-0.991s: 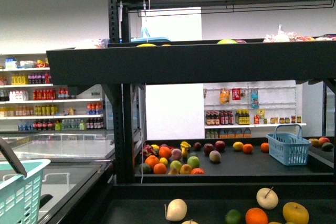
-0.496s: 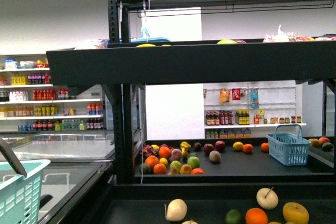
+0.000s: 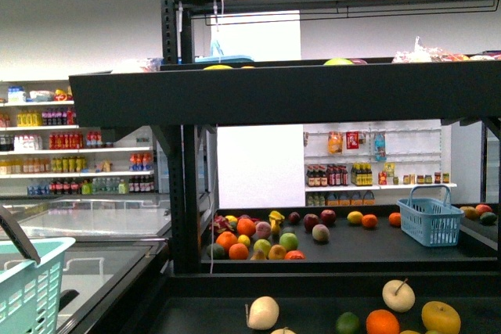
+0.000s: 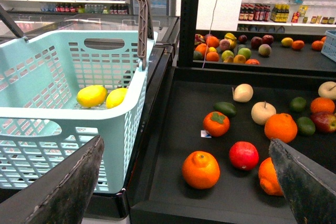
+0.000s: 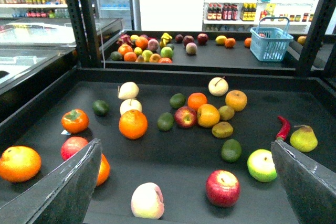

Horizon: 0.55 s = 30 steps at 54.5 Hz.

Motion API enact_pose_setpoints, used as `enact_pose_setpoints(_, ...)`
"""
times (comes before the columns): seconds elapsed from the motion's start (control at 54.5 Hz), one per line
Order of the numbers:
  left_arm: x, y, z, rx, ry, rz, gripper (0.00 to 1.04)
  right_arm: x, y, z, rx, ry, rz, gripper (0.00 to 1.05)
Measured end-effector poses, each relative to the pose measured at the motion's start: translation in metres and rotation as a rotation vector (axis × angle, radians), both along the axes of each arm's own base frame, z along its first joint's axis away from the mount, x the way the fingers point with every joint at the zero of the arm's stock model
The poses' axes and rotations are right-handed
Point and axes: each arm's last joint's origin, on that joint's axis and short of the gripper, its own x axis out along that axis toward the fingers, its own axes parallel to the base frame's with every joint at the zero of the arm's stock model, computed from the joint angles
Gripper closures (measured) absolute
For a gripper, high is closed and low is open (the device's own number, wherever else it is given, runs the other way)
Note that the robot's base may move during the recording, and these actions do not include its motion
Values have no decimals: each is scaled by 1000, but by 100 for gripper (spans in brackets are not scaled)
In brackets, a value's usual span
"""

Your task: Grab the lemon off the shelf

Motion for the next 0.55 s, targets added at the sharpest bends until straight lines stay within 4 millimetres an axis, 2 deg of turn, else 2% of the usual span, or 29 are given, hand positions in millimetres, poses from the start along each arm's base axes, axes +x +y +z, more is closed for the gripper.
enact_pose_setpoints(0.551, 0, 0, 0, 0, 0, 0, 8, 0, 0, 0, 0, 0, 0, 7)
